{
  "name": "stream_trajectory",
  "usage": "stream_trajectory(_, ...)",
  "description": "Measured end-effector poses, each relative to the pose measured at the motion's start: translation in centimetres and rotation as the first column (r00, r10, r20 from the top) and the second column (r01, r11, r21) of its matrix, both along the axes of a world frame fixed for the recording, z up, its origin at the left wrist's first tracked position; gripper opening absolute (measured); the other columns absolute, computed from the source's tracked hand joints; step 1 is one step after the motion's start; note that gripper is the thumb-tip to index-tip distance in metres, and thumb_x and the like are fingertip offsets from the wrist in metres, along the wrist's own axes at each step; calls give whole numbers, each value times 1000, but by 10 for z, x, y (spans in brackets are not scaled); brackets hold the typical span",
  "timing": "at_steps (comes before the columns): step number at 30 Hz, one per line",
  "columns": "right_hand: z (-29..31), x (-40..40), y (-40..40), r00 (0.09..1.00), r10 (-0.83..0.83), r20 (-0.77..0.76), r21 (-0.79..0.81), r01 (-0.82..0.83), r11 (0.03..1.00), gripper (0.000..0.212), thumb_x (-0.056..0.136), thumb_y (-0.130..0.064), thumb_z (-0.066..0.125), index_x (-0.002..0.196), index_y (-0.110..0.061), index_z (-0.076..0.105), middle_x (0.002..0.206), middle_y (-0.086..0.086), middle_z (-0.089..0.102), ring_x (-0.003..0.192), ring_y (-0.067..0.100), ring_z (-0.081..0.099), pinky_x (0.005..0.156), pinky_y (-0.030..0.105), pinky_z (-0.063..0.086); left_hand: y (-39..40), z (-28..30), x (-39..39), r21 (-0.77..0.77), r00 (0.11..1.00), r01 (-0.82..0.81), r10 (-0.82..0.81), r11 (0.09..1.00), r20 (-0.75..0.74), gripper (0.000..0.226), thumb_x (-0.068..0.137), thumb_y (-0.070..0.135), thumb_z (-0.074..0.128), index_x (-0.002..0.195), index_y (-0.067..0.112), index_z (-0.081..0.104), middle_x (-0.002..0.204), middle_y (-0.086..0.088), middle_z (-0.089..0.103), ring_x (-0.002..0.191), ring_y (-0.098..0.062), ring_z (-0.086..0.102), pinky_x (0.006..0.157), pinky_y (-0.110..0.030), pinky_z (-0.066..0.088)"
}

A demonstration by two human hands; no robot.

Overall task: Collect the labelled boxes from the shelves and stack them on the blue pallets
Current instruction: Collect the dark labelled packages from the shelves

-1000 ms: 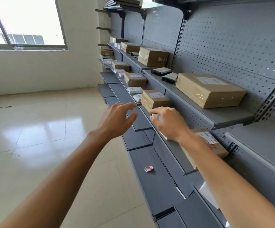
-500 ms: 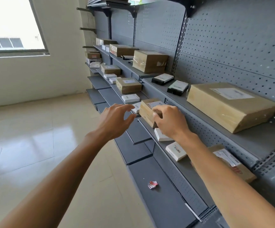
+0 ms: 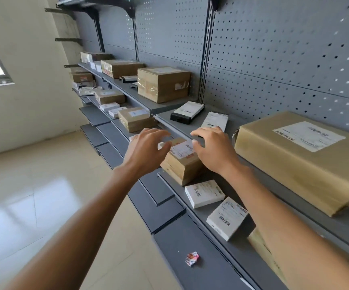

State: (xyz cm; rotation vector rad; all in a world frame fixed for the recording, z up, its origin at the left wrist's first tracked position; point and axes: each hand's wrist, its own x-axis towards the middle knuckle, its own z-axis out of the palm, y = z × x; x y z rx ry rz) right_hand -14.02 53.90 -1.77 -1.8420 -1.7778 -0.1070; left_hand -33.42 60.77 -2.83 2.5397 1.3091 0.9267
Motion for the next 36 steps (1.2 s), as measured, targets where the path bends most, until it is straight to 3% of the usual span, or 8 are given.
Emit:
stream_trajectory(8,-10,18,51,978,-197,75,-44,201,979,49,98,-32,58,144,-20,50,147,-2,51,136,21,41,107,40,41,86,-1,47,4,996,81,-80,997,-47,42,98,40,58,138,27,58,147,2,51,138,-21,38,108,-49,36)
stream_trajectory(15,-20,21,81,920,-382,85,-54,387,921,40,95,-40,59,131,-21,61,135,-5,60,123,21,49,99,41,42,152,-4,84,-13,975,190,-190,982,-116,47,98,46,55,143,31,52,154,3,44,144,-24,30,113,-55,27)
stream_trajectory(21,-24,17,95,835,-543,92,-82,550,831,44,93,-55,55,126,-27,65,135,-7,58,127,21,44,100,47,38,190,-9,105,-31,951,273,-275,962,-141,54,97,56,51,144,31,51,156,1,41,147,-26,26,114,-57,25)
stream_trajectory(25,-28,8,100,793,-608,29,-84,608,789,45,91,-53,60,125,-25,66,133,-3,59,126,26,43,98,48,41,200,-14,114,-100,932,292,-306,951,-196,60,95,64,49,145,31,50,159,-1,37,150,-28,20,113,-60,24)
stream_trajectory(30,-31,2,105,761,-647,-37,-64,645,762,37,89,-40,66,119,-18,70,125,2,62,119,29,46,94,48,47,205,-17,108,-111,920,313,-330,943,-210,46,96,49,58,138,31,55,153,-3,43,145,-34,26,111,-59,29)
stream_trajectory(36,-32,-7,110,723,-686,-76,-51,685,727,37,89,-34,65,122,-18,70,124,5,61,110,30,55,89,42,50,217,-14,97,-154,913,347,-371,925,-170,46,95,41,62,139,29,58,146,-4,52,138,-36,38,108,-57,36)
